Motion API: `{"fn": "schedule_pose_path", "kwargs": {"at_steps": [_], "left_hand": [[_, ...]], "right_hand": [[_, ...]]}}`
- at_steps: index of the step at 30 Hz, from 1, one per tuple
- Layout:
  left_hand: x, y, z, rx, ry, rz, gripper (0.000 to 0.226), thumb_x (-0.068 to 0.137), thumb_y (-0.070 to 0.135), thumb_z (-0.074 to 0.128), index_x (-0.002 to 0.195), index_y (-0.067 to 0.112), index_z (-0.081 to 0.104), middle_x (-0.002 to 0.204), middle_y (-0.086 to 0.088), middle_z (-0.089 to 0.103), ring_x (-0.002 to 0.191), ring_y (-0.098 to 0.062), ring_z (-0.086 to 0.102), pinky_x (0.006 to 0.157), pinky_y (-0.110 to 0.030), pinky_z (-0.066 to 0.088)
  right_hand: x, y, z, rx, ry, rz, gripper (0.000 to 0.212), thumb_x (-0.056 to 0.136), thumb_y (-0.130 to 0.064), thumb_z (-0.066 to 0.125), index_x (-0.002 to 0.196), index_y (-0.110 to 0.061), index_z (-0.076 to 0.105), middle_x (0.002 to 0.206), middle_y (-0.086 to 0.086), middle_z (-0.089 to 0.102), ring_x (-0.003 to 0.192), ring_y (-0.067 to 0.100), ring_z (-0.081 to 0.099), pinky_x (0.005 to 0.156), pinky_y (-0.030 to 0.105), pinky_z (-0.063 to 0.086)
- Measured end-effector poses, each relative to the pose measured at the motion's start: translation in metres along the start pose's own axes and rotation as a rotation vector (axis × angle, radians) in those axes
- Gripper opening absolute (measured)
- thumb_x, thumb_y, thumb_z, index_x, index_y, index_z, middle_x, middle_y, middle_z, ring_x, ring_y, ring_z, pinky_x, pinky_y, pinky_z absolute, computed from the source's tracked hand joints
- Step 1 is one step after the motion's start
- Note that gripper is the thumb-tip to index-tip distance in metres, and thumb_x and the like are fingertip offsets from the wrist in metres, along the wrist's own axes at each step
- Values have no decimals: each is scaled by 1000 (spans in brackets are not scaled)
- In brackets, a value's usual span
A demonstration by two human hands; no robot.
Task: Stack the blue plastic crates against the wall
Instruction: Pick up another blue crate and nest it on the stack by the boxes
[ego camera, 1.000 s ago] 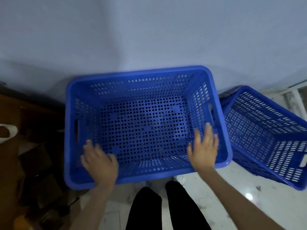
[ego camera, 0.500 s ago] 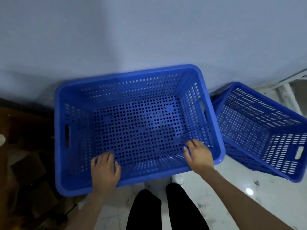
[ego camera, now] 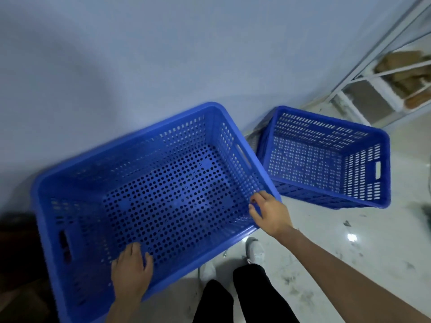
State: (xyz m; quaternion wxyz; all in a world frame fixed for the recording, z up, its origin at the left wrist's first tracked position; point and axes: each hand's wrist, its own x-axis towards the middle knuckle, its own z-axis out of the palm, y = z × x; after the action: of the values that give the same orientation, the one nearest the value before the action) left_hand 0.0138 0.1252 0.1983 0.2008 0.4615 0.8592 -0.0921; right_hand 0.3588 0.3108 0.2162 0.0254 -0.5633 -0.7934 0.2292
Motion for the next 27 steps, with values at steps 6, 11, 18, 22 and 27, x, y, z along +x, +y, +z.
{"fn": "schedule_pose_path", "kwargs": {"at_steps": [6,11,18,22,27], "left_hand": [[38,88,-70,-165,231,183,47,87,31,43,112,-2,64,108,-20,68,93,-39,65,81,-49,47],[70,222,-135,-282,389,353,36,94,22,50,120,-1,59,120,-20,62,109,-40,57,92,-52,45],[70,439,-124,-364,313,539,41,90,27,47,118,0,57,118,-14,59,105,-32,55,84,-46,49],[71,523,-88,-328,83,382,41,93,23,52,127,0,53,128,-21,53,108,-38,54,87,-43,44],[84,579,-63,-265,-71,317,52,94,33,49,133,0,49,129,-26,53,115,-42,51,94,-47,42]], "right_hand": [[-11,50,-55,189,224,140,26,92,-34,45,102,-16,62,95,-3,61,77,15,60,59,35,50],[-2,146,-101,283,240,415,29,94,-27,56,119,-12,57,108,3,63,92,22,61,73,38,51],[-12,315,-154,336,18,610,53,96,-40,52,143,-19,44,136,10,59,119,30,58,94,43,49],[-5,383,-180,358,-17,605,58,95,-45,51,147,-22,39,143,8,54,122,29,56,100,44,47],[13,441,-197,306,-56,585,59,96,-47,48,149,-24,36,143,7,52,119,29,57,93,40,50]]}}
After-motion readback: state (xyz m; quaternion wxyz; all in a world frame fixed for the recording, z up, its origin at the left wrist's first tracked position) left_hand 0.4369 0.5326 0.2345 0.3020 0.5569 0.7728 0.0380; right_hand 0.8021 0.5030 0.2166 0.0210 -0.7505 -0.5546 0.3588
